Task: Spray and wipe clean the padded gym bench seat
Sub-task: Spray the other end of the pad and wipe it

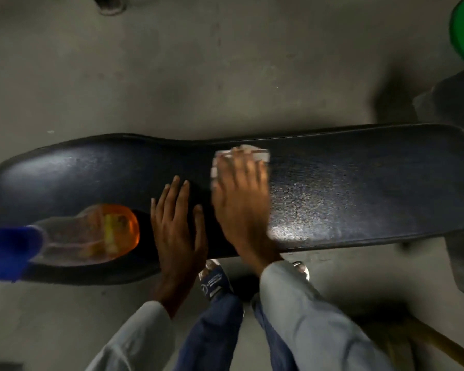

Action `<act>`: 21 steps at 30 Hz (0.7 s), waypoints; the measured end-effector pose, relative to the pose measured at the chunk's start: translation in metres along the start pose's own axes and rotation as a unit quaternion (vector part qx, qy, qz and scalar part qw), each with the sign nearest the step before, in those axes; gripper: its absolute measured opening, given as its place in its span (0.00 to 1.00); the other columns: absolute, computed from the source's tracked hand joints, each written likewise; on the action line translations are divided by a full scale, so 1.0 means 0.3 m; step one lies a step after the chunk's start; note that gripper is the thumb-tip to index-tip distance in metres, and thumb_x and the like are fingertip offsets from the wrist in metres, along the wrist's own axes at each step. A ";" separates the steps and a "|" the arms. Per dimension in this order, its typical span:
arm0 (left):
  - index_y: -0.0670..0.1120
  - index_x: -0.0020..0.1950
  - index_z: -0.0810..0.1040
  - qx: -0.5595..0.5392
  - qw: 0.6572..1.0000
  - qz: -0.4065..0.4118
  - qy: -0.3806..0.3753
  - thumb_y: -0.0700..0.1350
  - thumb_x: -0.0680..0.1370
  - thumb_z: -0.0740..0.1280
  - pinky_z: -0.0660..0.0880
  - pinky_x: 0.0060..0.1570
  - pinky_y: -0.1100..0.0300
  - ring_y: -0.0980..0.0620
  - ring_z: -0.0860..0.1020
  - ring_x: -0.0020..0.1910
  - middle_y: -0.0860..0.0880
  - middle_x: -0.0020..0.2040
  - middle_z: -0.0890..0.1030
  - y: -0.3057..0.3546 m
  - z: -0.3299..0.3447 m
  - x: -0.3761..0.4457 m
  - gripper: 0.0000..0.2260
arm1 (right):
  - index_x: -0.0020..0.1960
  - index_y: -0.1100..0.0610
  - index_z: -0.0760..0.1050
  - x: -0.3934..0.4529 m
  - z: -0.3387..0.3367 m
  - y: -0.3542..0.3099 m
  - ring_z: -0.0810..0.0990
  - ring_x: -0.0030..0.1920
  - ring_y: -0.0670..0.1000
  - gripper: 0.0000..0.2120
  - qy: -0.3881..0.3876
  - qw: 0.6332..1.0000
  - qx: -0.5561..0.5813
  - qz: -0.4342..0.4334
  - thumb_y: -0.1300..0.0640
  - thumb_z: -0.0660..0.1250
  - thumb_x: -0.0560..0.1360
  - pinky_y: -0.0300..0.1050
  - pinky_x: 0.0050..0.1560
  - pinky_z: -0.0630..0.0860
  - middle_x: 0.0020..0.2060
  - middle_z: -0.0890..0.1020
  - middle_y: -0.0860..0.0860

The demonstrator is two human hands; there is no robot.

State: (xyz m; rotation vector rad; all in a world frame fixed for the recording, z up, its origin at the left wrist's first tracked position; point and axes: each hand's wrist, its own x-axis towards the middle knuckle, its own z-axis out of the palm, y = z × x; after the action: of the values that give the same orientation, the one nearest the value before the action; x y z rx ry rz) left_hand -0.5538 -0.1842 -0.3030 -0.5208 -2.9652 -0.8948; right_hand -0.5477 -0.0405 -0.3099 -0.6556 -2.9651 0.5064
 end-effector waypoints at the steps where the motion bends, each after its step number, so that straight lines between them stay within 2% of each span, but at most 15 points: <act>1: 0.41 0.80 0.71 -0.024 1.000 -0.009 -0.001 0.50 0.87 0.57 0.56 0.83 0.36 0.44 0.65 0.83 0.43 0.82 0.68 -0.018 -0.017 -0.004 0.23 | 0.84 0.51 0.63 -0.020 0.025 -0.057 0.61 0.85 0.58 0.28 -0.009 0.999 -0.005 -0.052 0.47 0.59 0.86 0.62 0.86 0.54 0.84 0.65 0.55; 4: 0.41 0.79 0.72 -0.072 0.997 -0.027 -0.008 0.50 0.87 0.56 0.56 0.83 0.35 0.46 0.64 0.84 0.43 0.81 0.70 -0.054 -0.050 -0.001 0.23 | 0.85 0.52 0.62 -0.098 0.043 -0.094 0.59 0.86 0.57 0.32 -0.045 0.979 -0.013 -0.197 0.47 0.66 0.83 0.60 0.87 0.53 0.85 0.63 0.53; 7: 0.40 0.75 0.76 -0.041 0.999 -0.026 -0.002 0.49 0.87 0.58 0.59 0.80 0.33 0.44 0.67 0.82 0.42 0.79 0.74 -0.068 -0.043 0.003 0.21 | 0.84 0.50 0.63 -0.105 -0.009 0.048 0.57 0.87 0.56 0.32 -0.085 0.956 -0.005 -0.279 0.49 0.64 0.82 0.59 0.86 0.54 0.85 0.64 0.51; 9: 0.40 0.73 0.78 -0.021 0.999 -0.029 0.013 0.49 0.87 0.59 0.59 0.80 0.34 0.42 0.68 0.81 0.42 0.78 0.74 -0.065 -0.022 -0.002 0.20 | 0.84 0.48 0.64 -0.082 -0.046 0.161 0.60 0.86 0.57 0.28 -0.084 0.963 -0.034 -0.254 0.47 0.60 0.85 0.60 0.86 0.54 0.83 0.66 0.52; 11: 0.40 0.72 0.79 -0.017 0.999 -0.037 0.022 0.50 0.86 0.60 0.58 0.82 0.36 0.41 0.67 0.81 0.42 0.78 0.74 -0.059 -0.007 -0.005 0.20 | 0.84 0.47 0.62 -0.050 -0.068 0.224 0.60 0.86 0.58 0.26 -0.063 0.984 -0.038 -0.165 0.46 0.57 0.87 0.60 0.87 0.53 0.84 0.66 0.54; 14: 0.41 0.73 0.78 -0.015 0.999 -0.045 0.025 0.50 0.86 0.62 0.56 0.83 0.38 0.42 0.66 0.82 0.43 0.79 0.73 -0.058 0.002 -0.009 0.20 | 0.84 0.48 0.63 -0.010 -0.042 0.159 0.59 0.86 0.58 0.26 0.006 1.000 -0.018 0.010 0.47 0.55 0.87 0.61 0.86 0.53 0.84 0.65 0.54; 16: 0.41 0.73 0.78 -0.018 0.998 -0.049 0.024 0.50 0.86 0.62 0.56 0.83 0.38 0.42 0.66 0.82 0.43 0.79 0.73 -0.057 0.001 -0.007 0.20 | 0.84 0.49 0.63 0.014 -0.008 0.062 0.59 0.86 0.58 0.26 0.036 0.996 -0.013 0.076 0.46 0.54 0.87 0.61 0.86 0.52 0.84 0.65 0.54; 18: 0.41 0.72 0.79 -0.026 0.998 -0.046 0.019 0.50 0.86 0.62 0.56 0.83 0.39 0.42 0.66 0.82 0.42 0.79 0.73 -0.053 -0.007 -0.009 0.19 | 0.85 0.50 0.61 0.014 0.017 -0.012 0.57 0.86 0.58 0.26 0.000 0.999 0.002 0.036 0.46 0.53 0.88 0.61 0.86 0.51 0.85 0.63 0.55; 21: 0.41 0.73 0.78 -0.047 0.998 -0.046 -0.013 0.49 0.86 0.61 0.56 0.83 0.37 0.42 0.64 0.83 0.40 0.79 0.72 -0.043 -0.044 -0.012 0.19 | 0.85 0.51 0.60 -0.040 0.010 -0.045 0.57 0.86 0.59 0.28 -0.073 0.990 0.020 -0.116 0.48 0.58 0.87 0.61 0.86 0.49 0.85 0.62 0.55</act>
State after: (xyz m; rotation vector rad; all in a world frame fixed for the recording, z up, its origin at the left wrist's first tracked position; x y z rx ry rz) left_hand -0.5558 -0.2025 -0.2990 -0.4024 -3.0052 -1.0473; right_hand -0.5428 -0.0581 -0.3082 -0.2755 -3.0997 0.6155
